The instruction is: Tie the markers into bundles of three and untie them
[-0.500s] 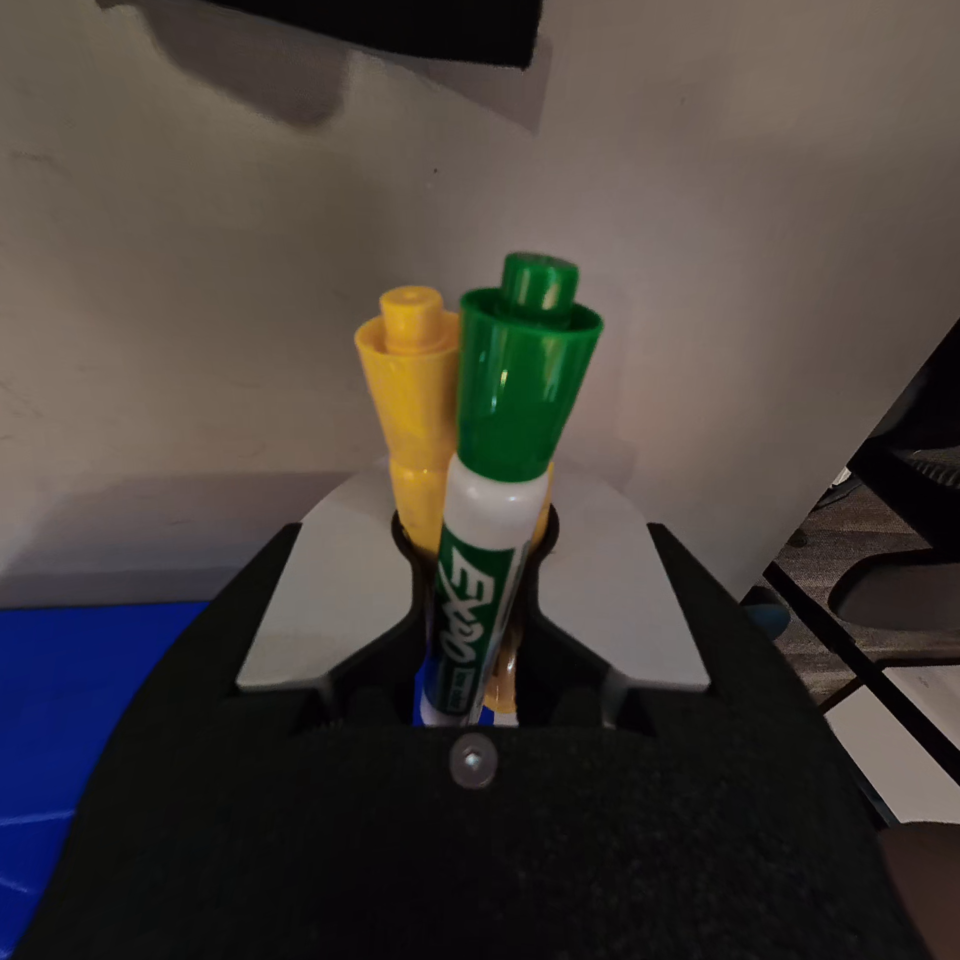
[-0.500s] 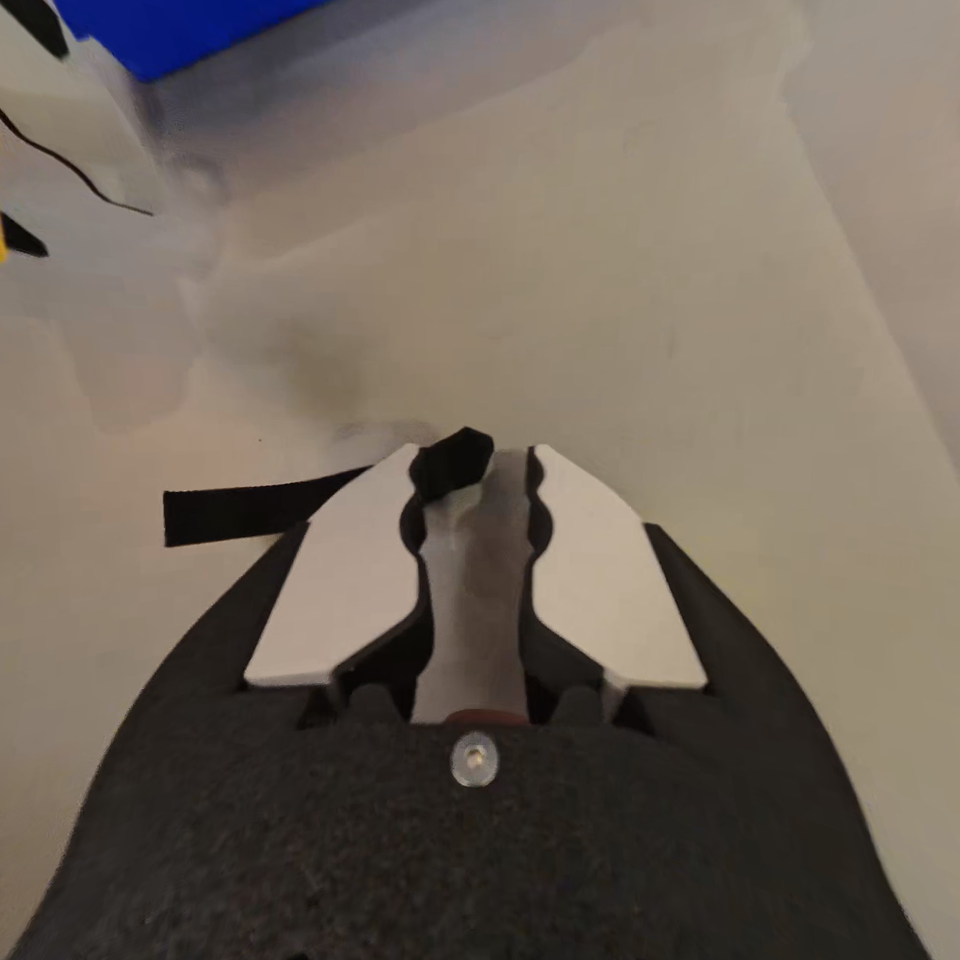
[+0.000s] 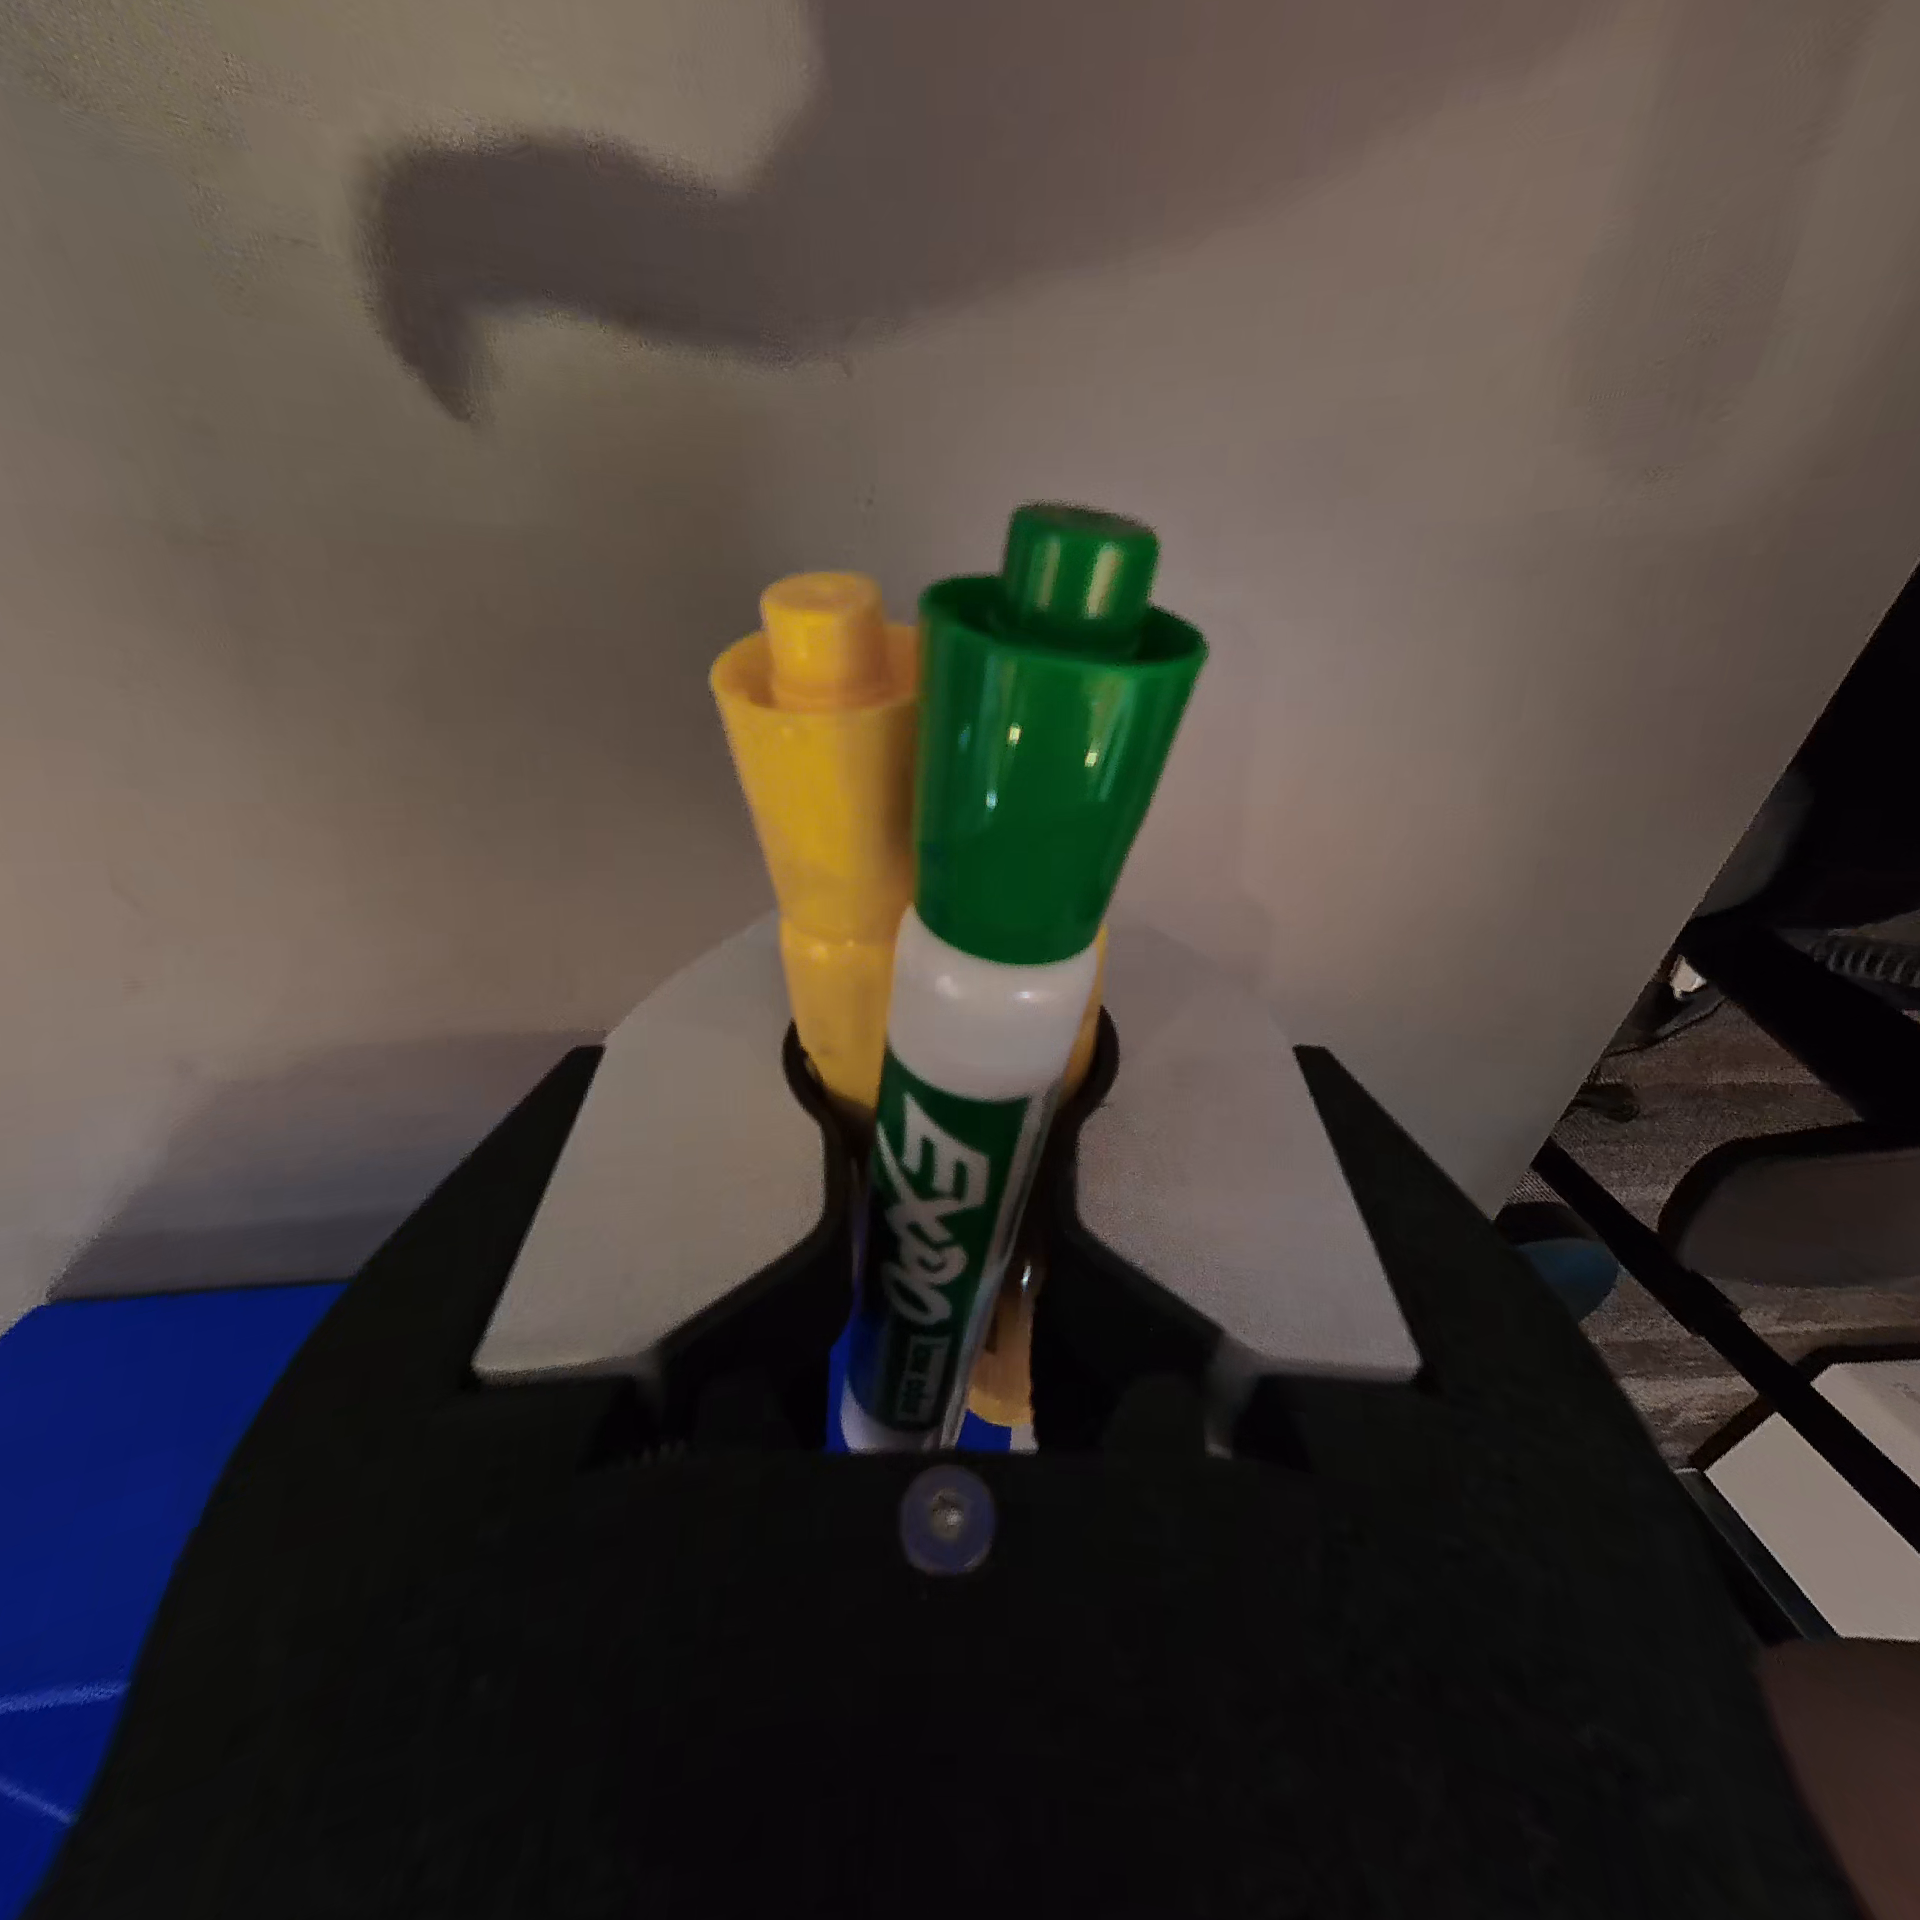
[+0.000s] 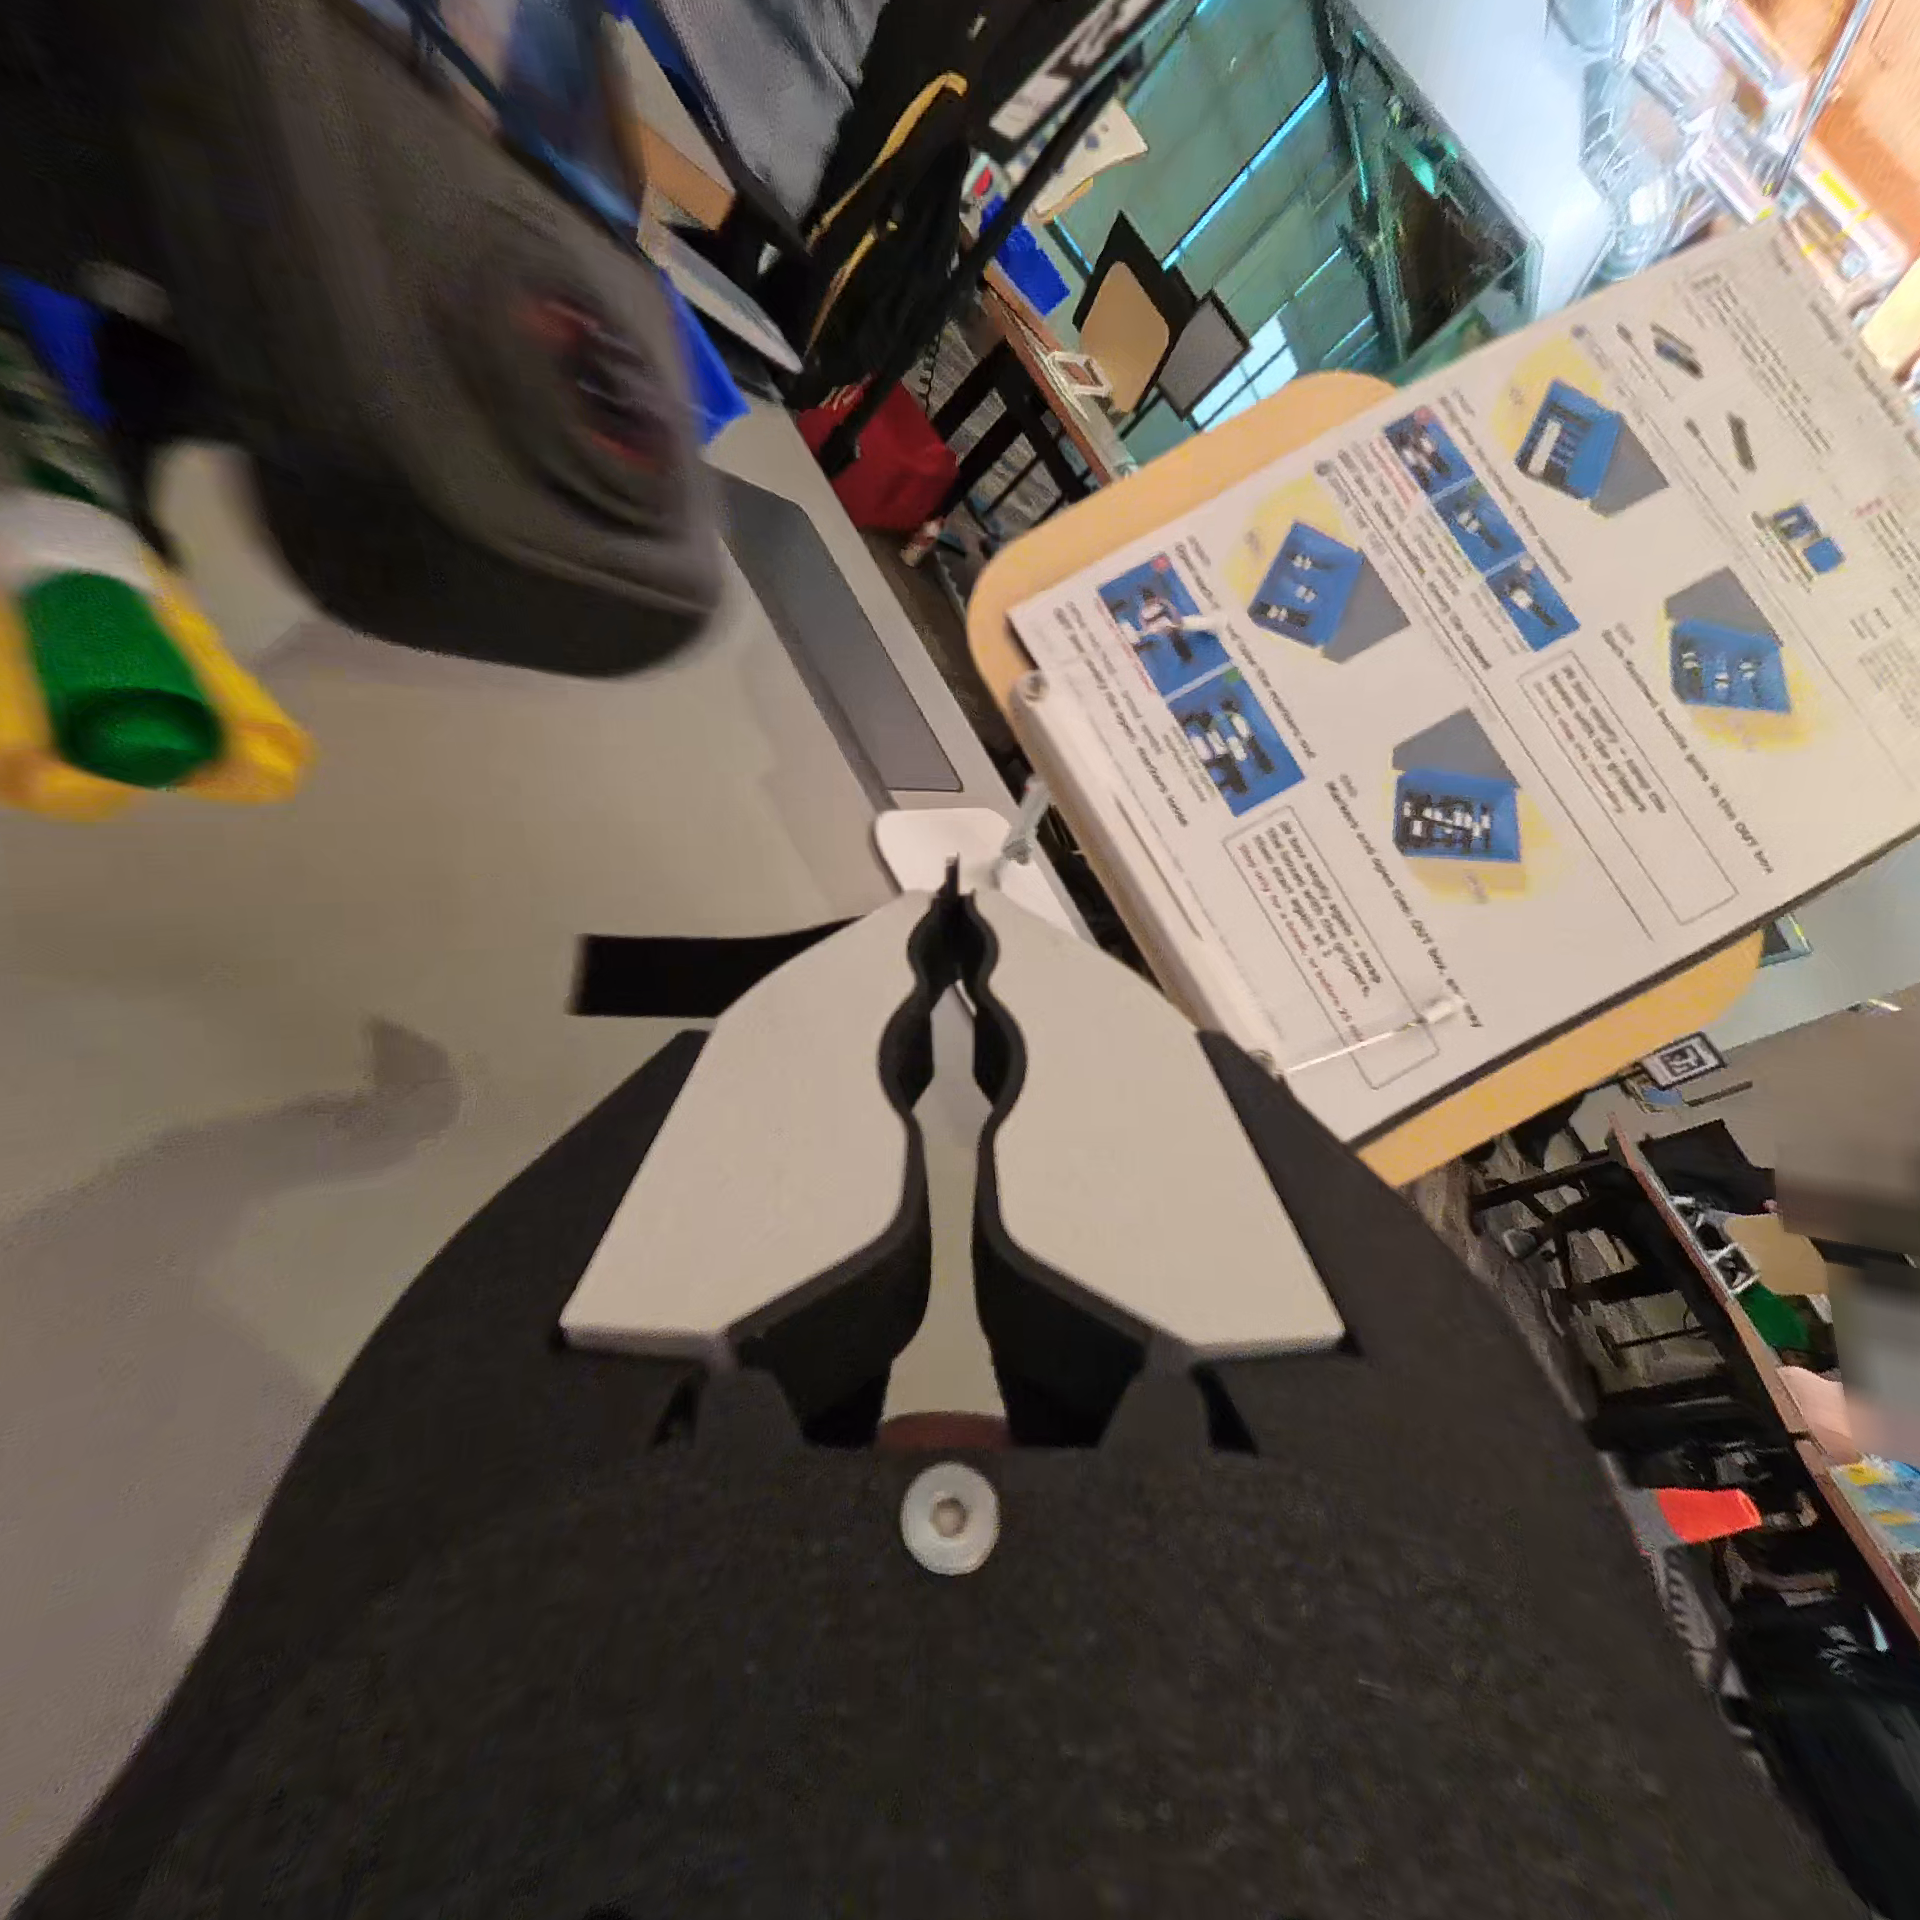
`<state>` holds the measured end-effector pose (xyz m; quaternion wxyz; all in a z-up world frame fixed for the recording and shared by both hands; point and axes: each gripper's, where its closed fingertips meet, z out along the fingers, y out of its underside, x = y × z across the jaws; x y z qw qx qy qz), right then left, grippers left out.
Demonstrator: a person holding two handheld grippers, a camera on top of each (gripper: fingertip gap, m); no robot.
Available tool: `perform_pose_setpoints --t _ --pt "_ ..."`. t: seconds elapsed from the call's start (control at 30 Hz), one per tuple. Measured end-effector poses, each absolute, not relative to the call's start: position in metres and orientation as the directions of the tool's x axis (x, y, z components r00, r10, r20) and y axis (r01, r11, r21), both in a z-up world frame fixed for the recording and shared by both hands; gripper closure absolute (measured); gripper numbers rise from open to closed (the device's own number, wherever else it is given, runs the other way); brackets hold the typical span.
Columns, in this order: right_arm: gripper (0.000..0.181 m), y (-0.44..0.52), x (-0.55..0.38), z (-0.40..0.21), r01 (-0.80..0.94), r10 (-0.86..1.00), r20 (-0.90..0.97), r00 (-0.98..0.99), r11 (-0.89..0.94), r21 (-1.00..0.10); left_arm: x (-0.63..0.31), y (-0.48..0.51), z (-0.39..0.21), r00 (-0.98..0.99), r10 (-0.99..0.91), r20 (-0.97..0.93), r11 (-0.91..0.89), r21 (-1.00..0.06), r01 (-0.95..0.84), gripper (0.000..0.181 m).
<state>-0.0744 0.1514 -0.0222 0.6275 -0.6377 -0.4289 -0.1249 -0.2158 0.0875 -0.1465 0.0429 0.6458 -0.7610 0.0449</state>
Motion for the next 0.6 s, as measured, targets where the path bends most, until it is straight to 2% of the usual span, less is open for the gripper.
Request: perform_pose_setpoints --t 0.2,0.6 --pt "0.180 0.130 -0.106 -0.054 0.716 0.370 0.706 0.604 0.136 -0.684 -0.201 0.083 -0.147 -0.174 -0.973 0.150 0.173 -0.025 -0.985 0.141" --pt "0.180 0.103 -0.128 -0.045 0.732 0.396 0.745 0.538 0.220 -0.645 -0.191 0.083 -0.149 -0.170 -0.969 0.181 0.167 -0.031 -0.985 0.141"
